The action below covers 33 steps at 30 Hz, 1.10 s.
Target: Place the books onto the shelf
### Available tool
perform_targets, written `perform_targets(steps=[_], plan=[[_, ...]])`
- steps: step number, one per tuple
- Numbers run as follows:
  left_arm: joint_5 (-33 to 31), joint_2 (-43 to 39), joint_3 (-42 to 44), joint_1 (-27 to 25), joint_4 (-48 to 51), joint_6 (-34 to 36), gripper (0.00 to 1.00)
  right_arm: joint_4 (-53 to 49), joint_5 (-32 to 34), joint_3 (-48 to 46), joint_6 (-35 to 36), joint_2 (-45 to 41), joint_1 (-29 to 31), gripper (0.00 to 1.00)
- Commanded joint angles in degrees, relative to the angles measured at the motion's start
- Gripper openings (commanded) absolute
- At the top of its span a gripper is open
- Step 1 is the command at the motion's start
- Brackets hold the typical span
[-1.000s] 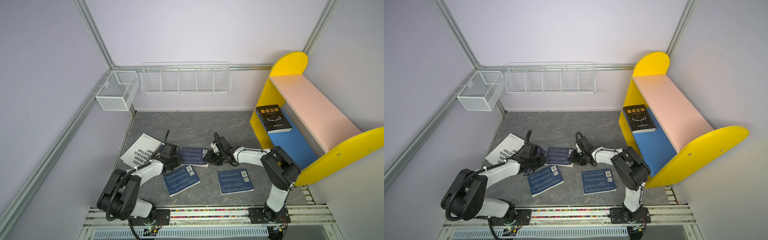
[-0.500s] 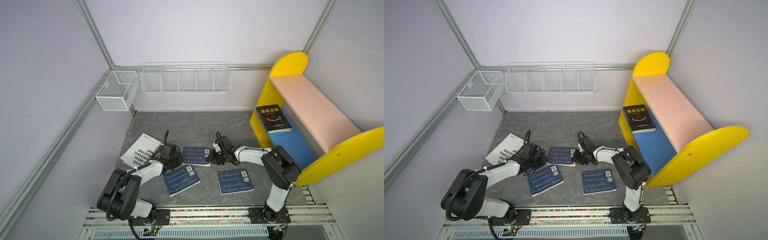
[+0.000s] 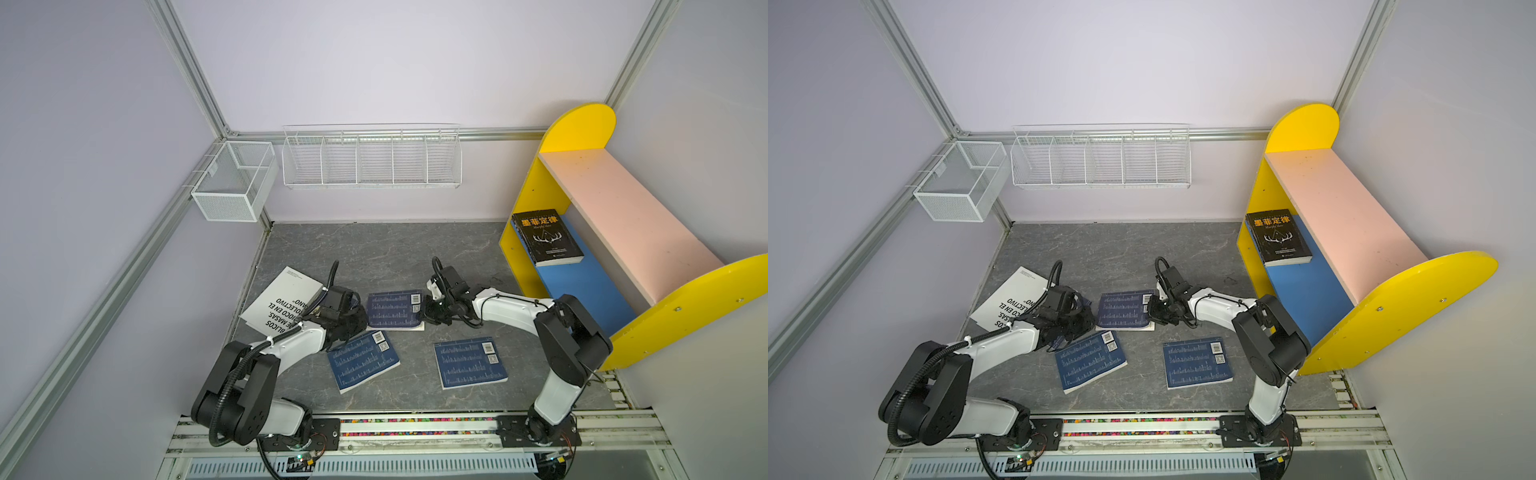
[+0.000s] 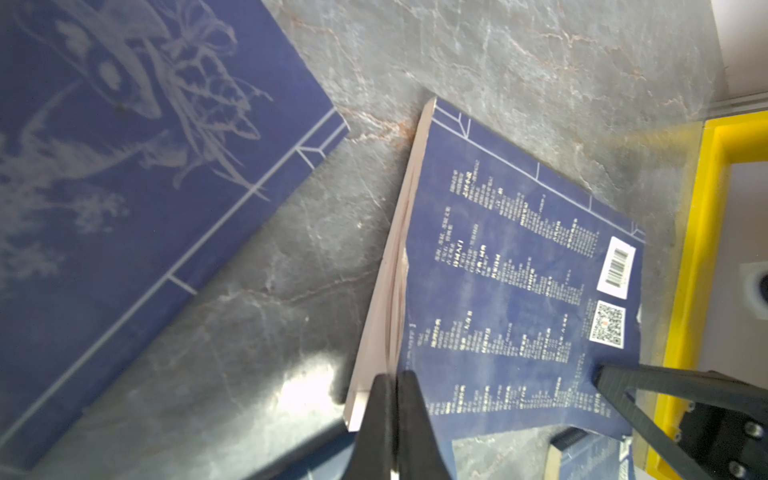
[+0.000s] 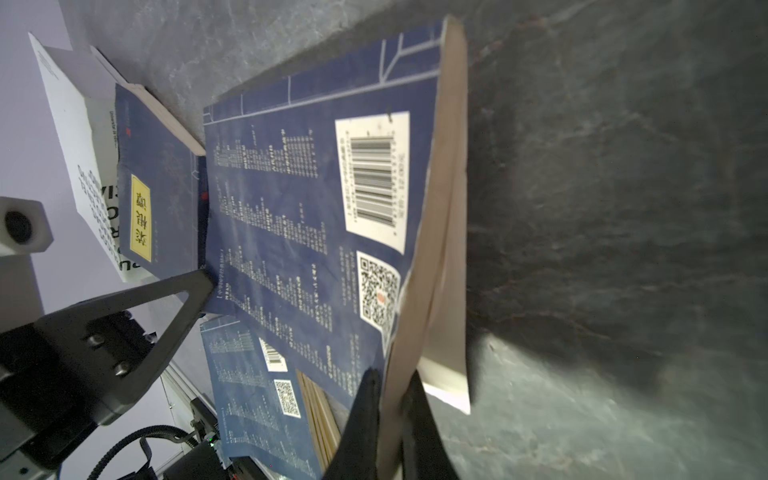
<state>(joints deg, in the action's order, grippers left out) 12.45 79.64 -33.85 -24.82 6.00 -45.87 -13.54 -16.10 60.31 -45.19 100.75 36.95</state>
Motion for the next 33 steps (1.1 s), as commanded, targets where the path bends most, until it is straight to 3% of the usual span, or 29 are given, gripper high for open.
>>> perform_targets(steps=[1,5,10,14,19,33], plan=[[0.4,-3.4,-1.8,0.6,2.6,-1.6,0.12,-7.9,8.1,4.0,7.5,-5.7,-0.1,0.06],[5.3,-8.1,-4.2,1.7,3.4,-4.3,0.49,-14.7,18.5,8.1,16.7,-11.2,0.4,0.06],[11.5,-12.5,-10.1,1.8,3.0,-7.9,0.68,-16.8,28.8,9.7,27.6,-15.8,1.7,0.06],[17.2,-11.4,-13.0,2.0,-1.8,-14.8,0.72,-16.2,39.5,9.9,37.0,-17.2,5.9,0.06],[23.9,-5.8,-11.7,1.9,-15.0,-28.3,0.73,-12.8,51.3,9.7,47.1,-17.2,11.9,0.08],[31.0,9.0,-6.6,2.8,-40.2,-46.3,0.73,-5.1,59.4,4.9,59.4,-16.9,21.2,0.09]])
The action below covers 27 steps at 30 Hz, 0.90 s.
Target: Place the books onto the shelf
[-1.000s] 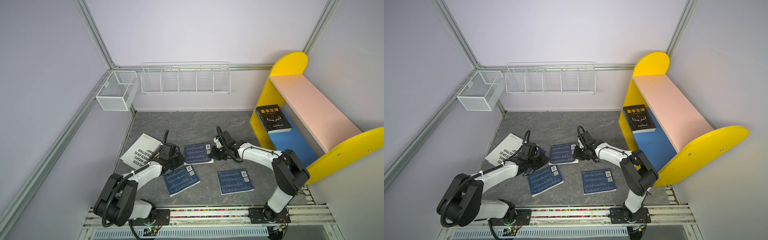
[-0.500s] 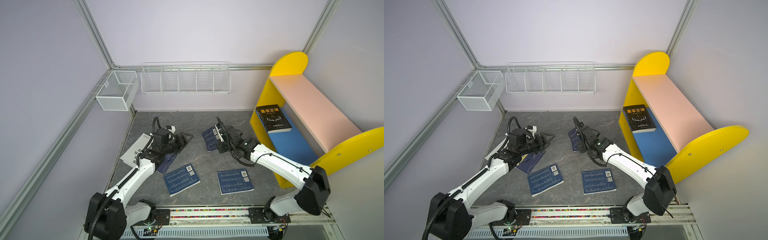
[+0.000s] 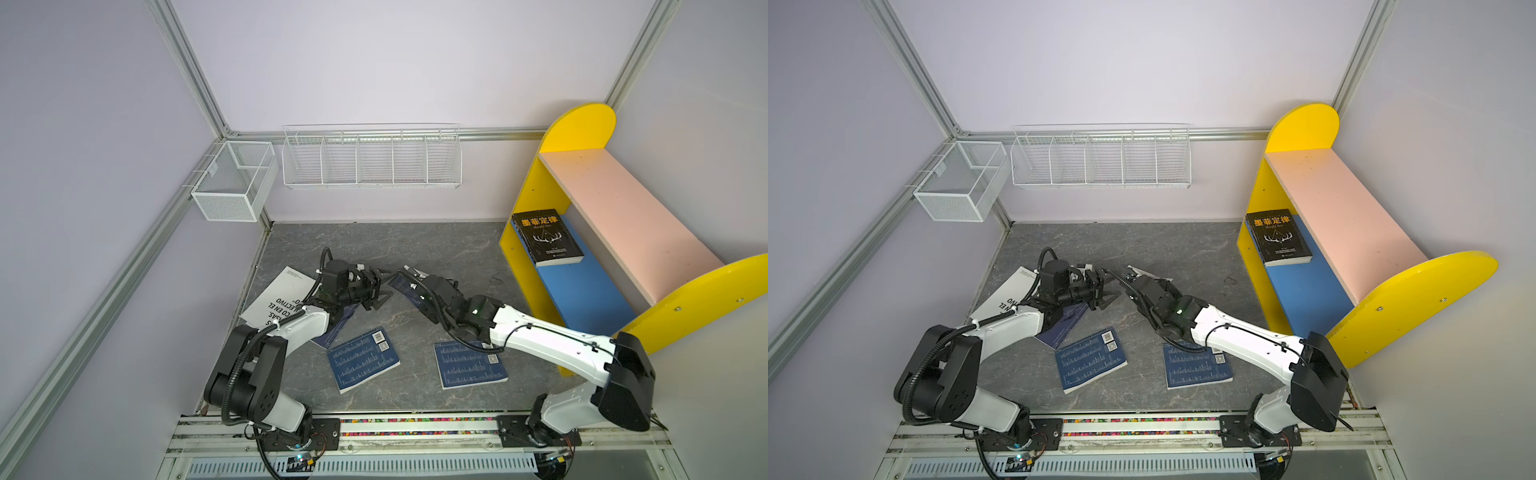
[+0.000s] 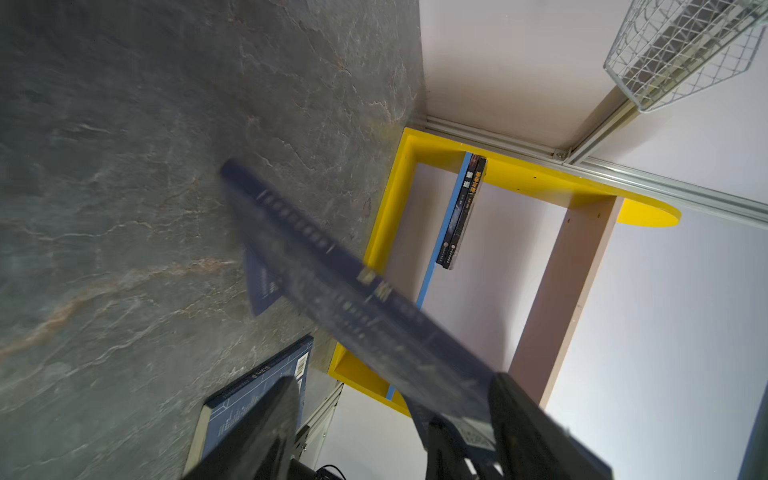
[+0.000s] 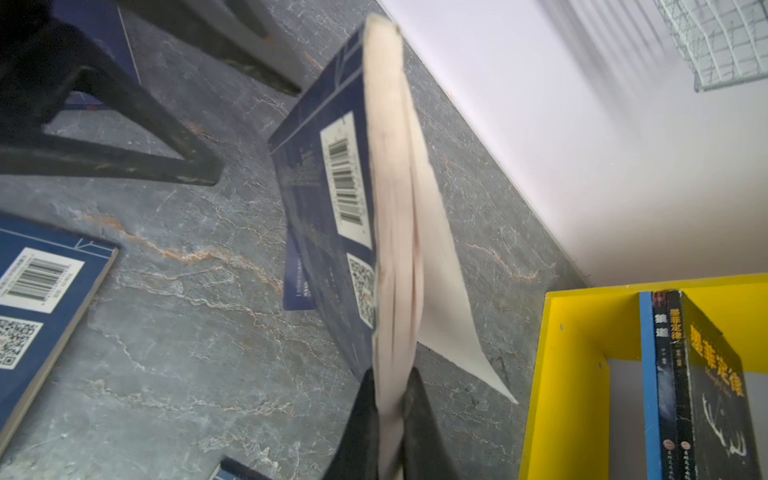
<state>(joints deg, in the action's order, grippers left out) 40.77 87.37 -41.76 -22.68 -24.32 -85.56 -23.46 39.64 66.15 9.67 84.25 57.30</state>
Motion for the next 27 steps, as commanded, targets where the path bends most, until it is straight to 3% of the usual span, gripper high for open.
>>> perform_targets(steps=[1,8,12,15,18,21,22,25,27], plan=[[2.8,1.9,2.0,1.0,-12.8,-8.2,0.73,5.0,4.0,-1.2,4.8,-0.2,1.2,0.09],[5.4,7.6,4.1,1.5,-25.0,-15.9,0.72,7.8,4.8,-2.9,7.5,0.3,3.9,0.09],[7.3,10.5,5.3,1.5,-30.0,-18.6,0.66,11.4,7.9,-4.5,10.2,1.5,5.0,0.10],[8.2,11.4,6.5,1.5,-30.6,-18.3,0.56,14.4,9.2,-5.6,12.1,1.8,5.6,0.12],[8.6,12.4,7.4,1.5,-30.7,-17.5,0.35,16.1,9.9,-6.2,13.3,1.9,5.8,0.24],[8.4,13.4,7.7,1.5,-30.4,-16.4,0.17,15.6,10.4,-6.0,13.7,2.0,5.8,0.47],[8.3,13.9,7.7,1.5,-30.4,-16.0,0.12,14.7,10.3,-5.7,13.3,1.8,5.8,0.49],[7.8,15.5,7.4,1.5,-31.6,-15.8,0.01,11.0,7.7,-4.7,9.9,-0.1,5.8,0.57],[7.6,16.5,7.2,1.5,-32.8,-16.1,0.00,9.4,5.8,-4.6,7.6,-2.7,5.7,0.61]])
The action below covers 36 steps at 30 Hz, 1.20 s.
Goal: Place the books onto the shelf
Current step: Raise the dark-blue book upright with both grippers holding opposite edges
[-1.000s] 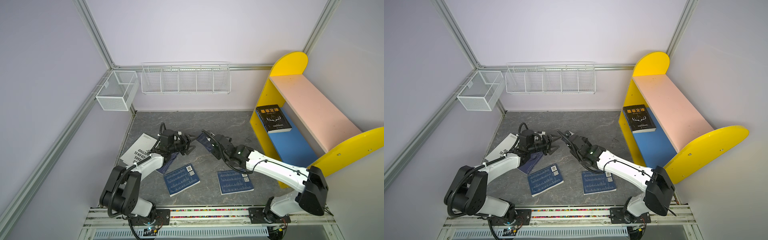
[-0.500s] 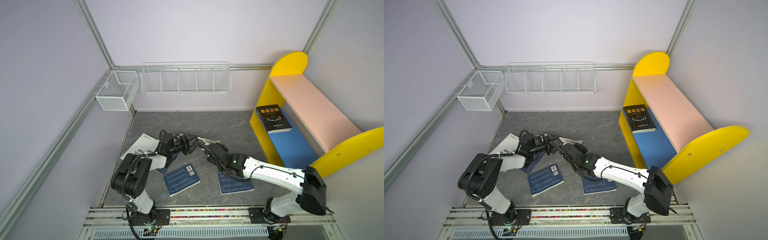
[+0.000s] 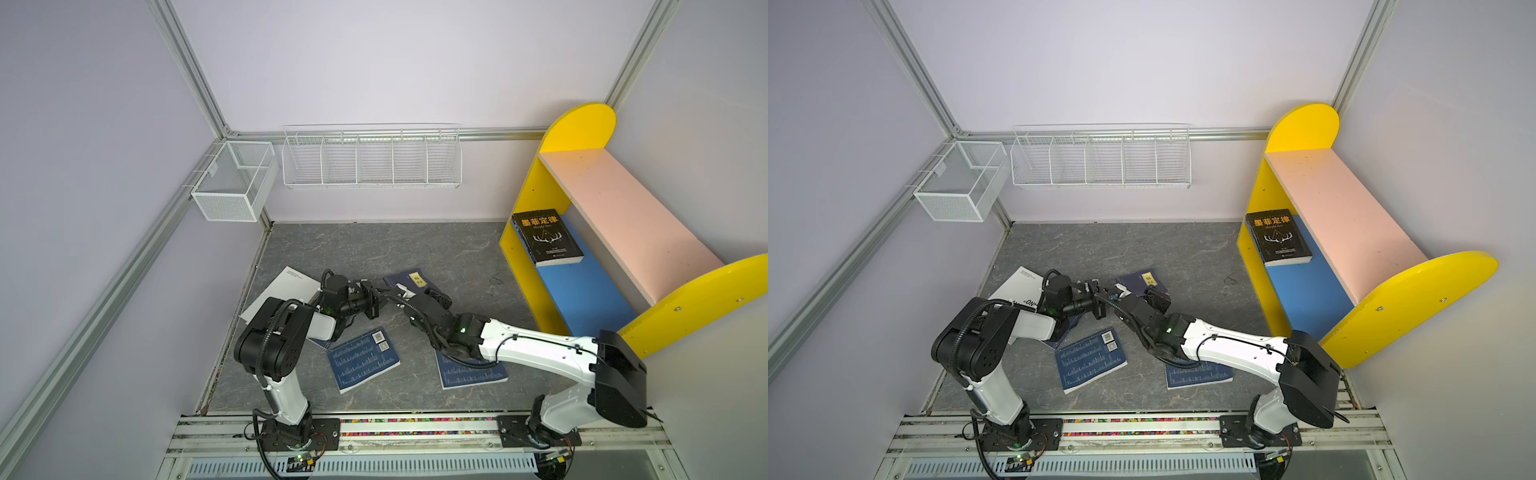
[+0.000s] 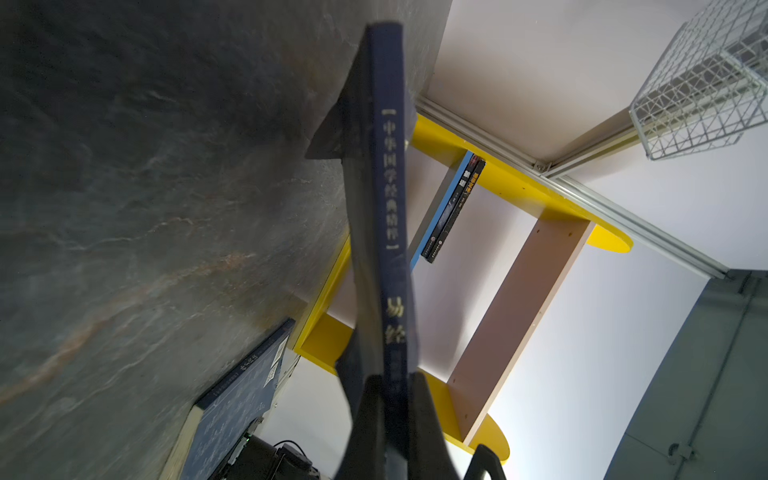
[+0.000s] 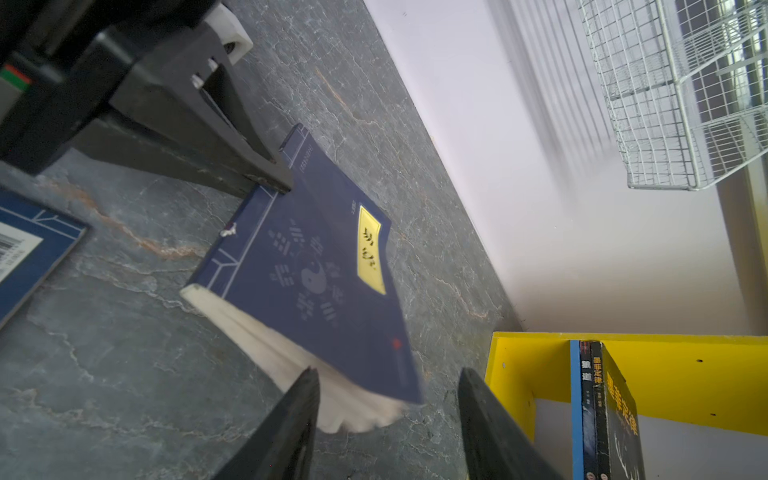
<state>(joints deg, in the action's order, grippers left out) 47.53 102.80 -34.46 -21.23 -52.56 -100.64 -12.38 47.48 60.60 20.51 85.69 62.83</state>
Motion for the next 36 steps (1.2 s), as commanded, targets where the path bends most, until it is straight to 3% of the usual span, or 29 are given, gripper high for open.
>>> perform_targets(steps=[1,5,9,12,16,19,23,29,36], plan=[[0.7,1.5,-0.2,0.1,-5.0,-1.1,0.00,-2.6,-2.8,1.1,-5.0,-5.6,-0.3,0.64],[-0.1,2.5,-0.3,0.1,-5.1,-0.2,0.00,-9.6,-10.4,3.0,-18.1,-9.8,-5.3,0.72],[-1.0,2.3,-0.4,0.0,-5.3,0.8,0.00,-12.5,-28.8,1.5,-37.1,-13.8,-14.7,0.83],[-2.1,1.2,-0.6,-0.3,-5.0,2.3,0.00,-10.1,-40.8,-1.4,-48.6,-15.6,-21.0,0.95],[-4.9,-2.7,-2.2,-1.6,0.1,8.2,0.00,-0.4,-57.6,-7.0,-63.0,-15.4,-28.5,0.98],[-10.0,-8.7,-3.6,-3.6,8.4,16.6,0.00,7.9,-66.0,-9.9,-70.7,-14.6,-32.2,1.00],[-25.0,-19.3,-6.4,-6.4,28.9,31.4,0.00,14.7,-72.1,-12.5,-76.3,-13.1,-33.6,0.97],[-31.6,-25.7,-6.1,-7.3,27.0,31.9,0.00,30.7,-78.4,-16.6,-87.3,-9.8,-33.4,0.97],[-35.5,-28.9,-5.1,-8.3,24.7,30.1,0.00,43.9,-78.8,-18.0,-93.8,-6.0,-30.1,0.97]])
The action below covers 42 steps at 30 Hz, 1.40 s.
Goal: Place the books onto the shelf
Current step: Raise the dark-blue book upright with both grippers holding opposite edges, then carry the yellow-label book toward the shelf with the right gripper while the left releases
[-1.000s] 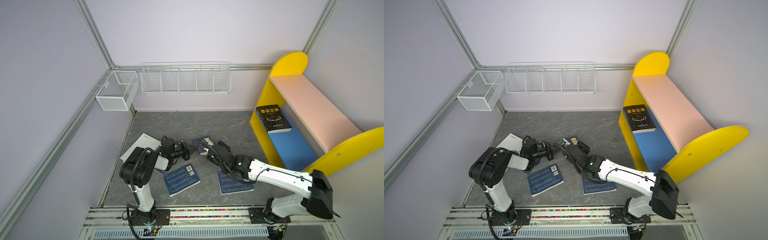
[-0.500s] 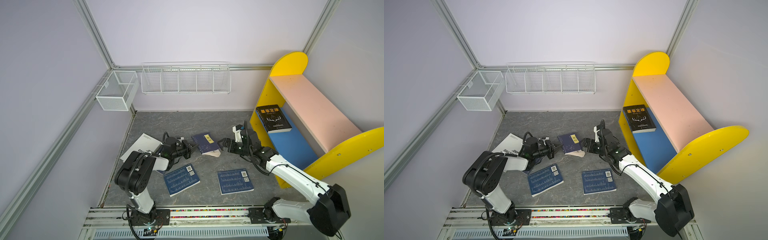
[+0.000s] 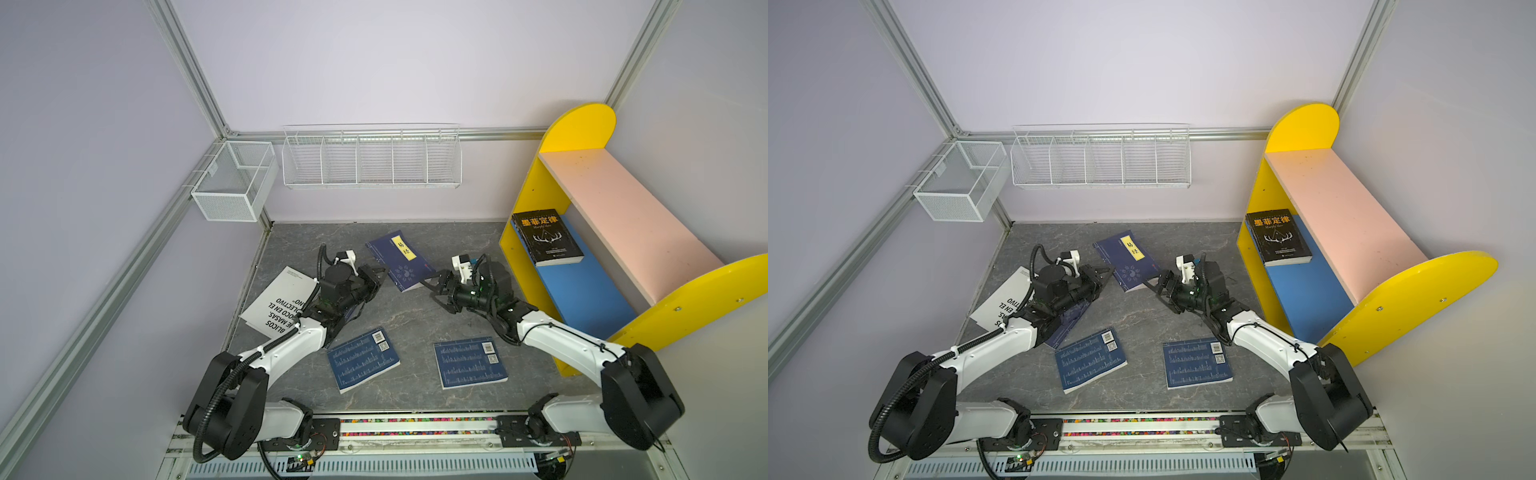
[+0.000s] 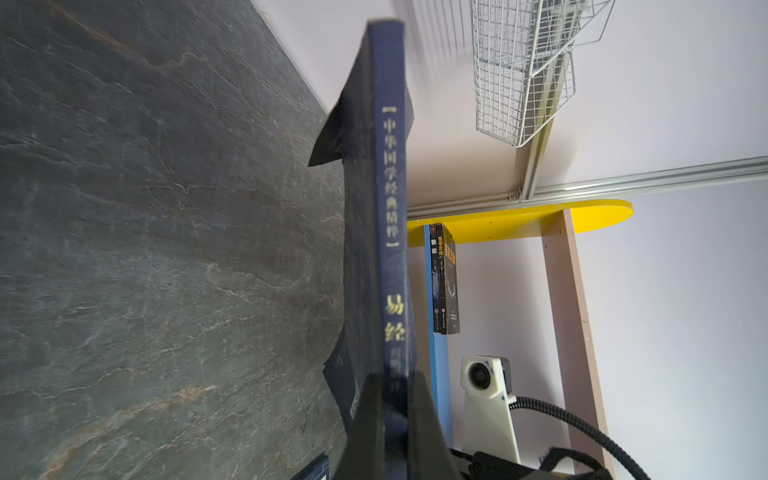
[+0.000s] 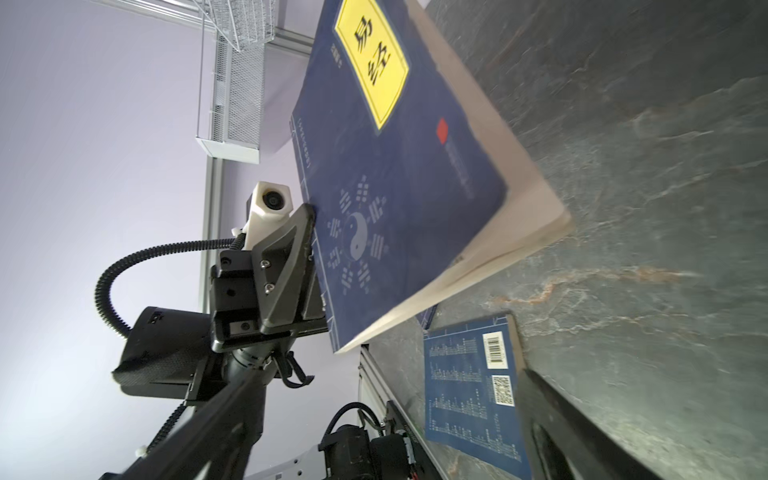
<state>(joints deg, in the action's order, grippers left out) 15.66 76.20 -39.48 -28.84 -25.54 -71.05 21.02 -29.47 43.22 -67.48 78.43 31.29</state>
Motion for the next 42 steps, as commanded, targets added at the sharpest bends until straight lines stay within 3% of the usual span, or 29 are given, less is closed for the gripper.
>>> perform_targets(steps=[1,8,13,15,19,24,30,37,42], plan=[[-4.1,-2.8,0.3,-0.9,-3.4,0.0,0.00,12.3,-1.7,-0.5,-6.8,2.5,1.9,0.97],[-8.9,-5.3,1.6,-2.7,-6.1,-2.5,0.00,33.9,0.0,-1.1,-18.2,12.9,4.0,0.99],[-10.8,-6.3,2.3,-3.8,-5.6,-3.5,0.00,34.2,4.1,-0.7,-17.7,13.0,4.9,0.89],[-11.0,-6.4,2.6,-4.4,-5.7,-3.8,0.00,34.0,5.7,-0.7,-17.3,12.5,4.8,0.78],[-11.7,-7.2,3.8,-4.7,-6.3,-4.6,0.00,30.0,7.2,0.0,-15.8,11.0,3.8,0.48],[-12.2,-9.3,4.7,-4.7,-5.3,-4.5,0.00,23.1,9.4,-0.5,-12.6,6.9,1.9,0.35],[-11.2,-9.9,4.6,-4.7,-5.2,-4.5,0.00,13.8,11.3,0.5,-7.2,2.4,0.2,0.31],[-8.8,-8.0,4.4,-5.0,-7.2,-6.0,0.00,14.2,12.0,1.2,-6.4,2.2,-0.9,0.29],[-8.4,-6.8,4.0,-6.0,-8.4,-6.8,0.00,15.2,12.0,1.9,-5.9,3.2,-1.0,0.36]])
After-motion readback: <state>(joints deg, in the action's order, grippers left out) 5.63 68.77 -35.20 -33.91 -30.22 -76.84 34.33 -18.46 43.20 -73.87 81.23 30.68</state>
